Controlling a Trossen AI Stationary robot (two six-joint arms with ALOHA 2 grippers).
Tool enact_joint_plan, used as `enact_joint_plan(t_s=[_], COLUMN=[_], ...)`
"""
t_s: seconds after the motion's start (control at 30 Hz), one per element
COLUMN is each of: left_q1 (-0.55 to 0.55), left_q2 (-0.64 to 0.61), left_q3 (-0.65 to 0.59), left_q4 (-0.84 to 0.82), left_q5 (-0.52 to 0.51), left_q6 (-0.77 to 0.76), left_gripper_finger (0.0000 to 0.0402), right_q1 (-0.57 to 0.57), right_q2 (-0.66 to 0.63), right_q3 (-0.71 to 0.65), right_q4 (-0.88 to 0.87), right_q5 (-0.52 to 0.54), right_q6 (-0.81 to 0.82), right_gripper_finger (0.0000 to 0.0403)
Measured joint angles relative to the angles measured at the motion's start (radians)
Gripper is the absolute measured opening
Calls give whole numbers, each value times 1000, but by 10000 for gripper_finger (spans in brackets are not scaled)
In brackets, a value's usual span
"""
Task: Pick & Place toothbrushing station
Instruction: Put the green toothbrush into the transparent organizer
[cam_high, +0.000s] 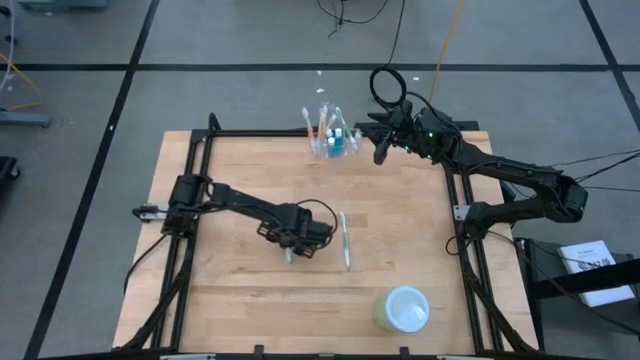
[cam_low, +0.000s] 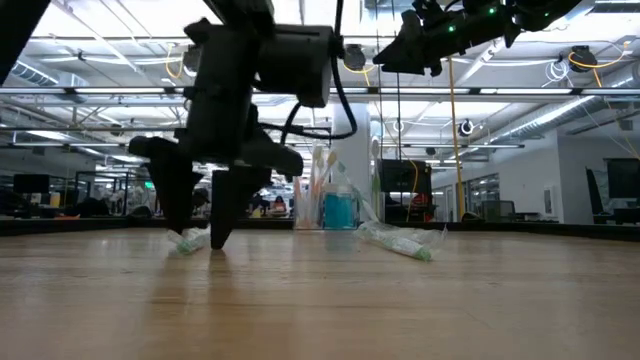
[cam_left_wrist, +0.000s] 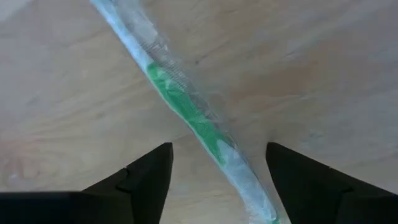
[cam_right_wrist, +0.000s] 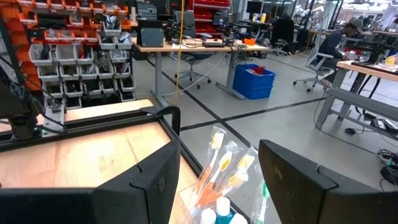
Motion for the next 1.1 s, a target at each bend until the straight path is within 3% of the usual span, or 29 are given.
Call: enact_joint_plan(t_s=[0.17, 0.27, 0.53, 0.73, 0.8, 0.97, 1.1], left_q1=[18, 19, 14, 19, 17, 27, 14], left_q2=[46, 47, 43, 32, 12, -97, -215], left_q3=[1, 0, -1, -1, -3, -11, -7], left_q4=[39, 56, 85, 89, 91, 92, 149], left_q5=[67, 88, 61, -12, -75, -415, -596], left_q6=[14, 22, 20, 160, 207, 320, 465], left_gripper_finger=[274, 252, 115, 31, 13, 13, 6], right_q1=[0, 0, -1, 0, -1, 0, 0], right_q2=[0, 0, 0, 0, 0, -19, -50], right_q3=[-1, -9, -21, -21, -21, -21, -21], right_q4=[-14, -14, -6, -8, -20, -68, -111], right_q5=[-2, -2, -1, 0, 0, -1, -27], right_q6=[-1, -4, -30, -32, -39, -57, -50], right_gripper_finger=[210, 210, 210, 210, 210, 210, 210])
